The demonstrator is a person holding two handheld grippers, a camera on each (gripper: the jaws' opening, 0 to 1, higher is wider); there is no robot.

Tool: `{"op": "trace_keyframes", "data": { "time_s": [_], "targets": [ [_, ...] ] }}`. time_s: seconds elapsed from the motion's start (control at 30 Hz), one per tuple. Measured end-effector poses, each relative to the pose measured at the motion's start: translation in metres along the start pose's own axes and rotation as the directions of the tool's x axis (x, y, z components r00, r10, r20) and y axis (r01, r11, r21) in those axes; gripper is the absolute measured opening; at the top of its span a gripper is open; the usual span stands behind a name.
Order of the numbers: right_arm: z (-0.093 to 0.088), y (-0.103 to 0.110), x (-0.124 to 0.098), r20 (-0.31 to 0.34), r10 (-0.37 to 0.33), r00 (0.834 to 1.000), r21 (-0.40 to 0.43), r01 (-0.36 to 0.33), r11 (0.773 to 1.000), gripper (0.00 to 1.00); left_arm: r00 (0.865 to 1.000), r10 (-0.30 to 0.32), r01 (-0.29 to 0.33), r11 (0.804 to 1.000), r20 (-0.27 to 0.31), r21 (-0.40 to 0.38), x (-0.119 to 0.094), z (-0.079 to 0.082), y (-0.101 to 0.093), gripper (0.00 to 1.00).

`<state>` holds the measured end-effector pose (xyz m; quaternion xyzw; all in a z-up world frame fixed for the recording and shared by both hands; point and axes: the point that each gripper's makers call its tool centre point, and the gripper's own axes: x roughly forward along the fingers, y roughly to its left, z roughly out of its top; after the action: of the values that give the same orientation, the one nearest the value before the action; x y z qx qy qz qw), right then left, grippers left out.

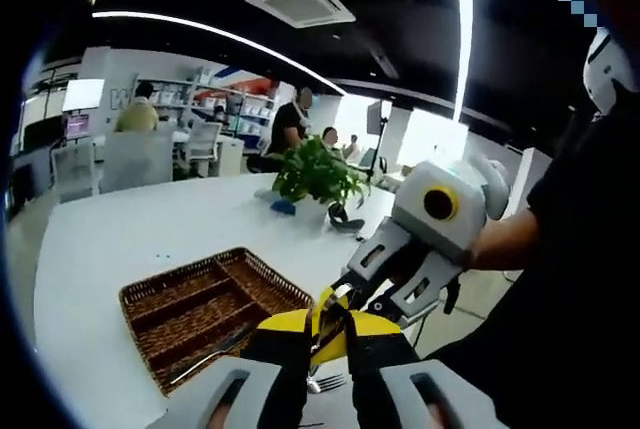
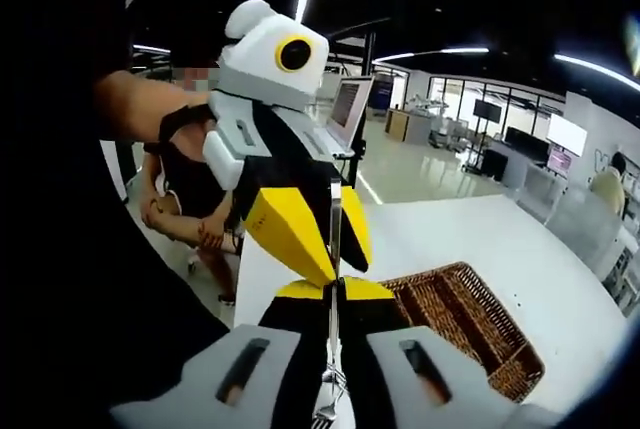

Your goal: Arrange the knives, forks, and spoons in their matching storage slots by inserting each utensil handle-first until every utensil is classified and aligned in the correct compartment

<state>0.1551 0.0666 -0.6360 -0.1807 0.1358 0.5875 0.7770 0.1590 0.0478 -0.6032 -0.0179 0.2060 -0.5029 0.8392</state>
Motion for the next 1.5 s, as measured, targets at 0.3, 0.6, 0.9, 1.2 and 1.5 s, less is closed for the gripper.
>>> {"op": "trace_keyframes", "data": {
  "time_s": [0.3, 0.6, 0.9, 1.2, 1.5],
  "targets": [
    [-0.001, -0.028, -0.013, 0.036, -0.073, 0.997, 0.150, 0.067, 0.986, 0.00, 0.989, 0.078, -0.068, 0.994, -0.127, 0.080, 0.002, -0.039, 0.014, 0.30],
    [0.010, -0.032, -0.017, 0.092, -0.084, 0.992, 0.226, 0.062, 0.972, 0.00, 0.991, 0.074, -0.069, 0.997, -0.112, 0.043, 0.036, -0.034, 0.006, 0.31],
    [0.023, -0.030, -0.019, 0.131, -0.106, 0.986, 0.255, 0.069, 0.964, 0.00, 0.989, 0.127, -0.121, 0.989, -0.071, 0.079, 0.046, -0.017, 0.007, 0.18],
    [0.025, -0.027, -0.018, 0.143, -0.111, 0.983, 0.266, 0.070, 0.961, 0.01, 0.987, 0.136, -0.125, 0.985, -0.090, 0.117, 0.041, -0.019, 0.006, 0.06],
    [0.017, -0.017, -0.016, 0.133, -0.048, 0.990, 0.304, 0.005, 0.953, 0.03, 0.962, 0.100, -0.044, 0.975, -0.254, 0.219, 0.034, -0.035, 0.004, 0.04]
  ]
}}
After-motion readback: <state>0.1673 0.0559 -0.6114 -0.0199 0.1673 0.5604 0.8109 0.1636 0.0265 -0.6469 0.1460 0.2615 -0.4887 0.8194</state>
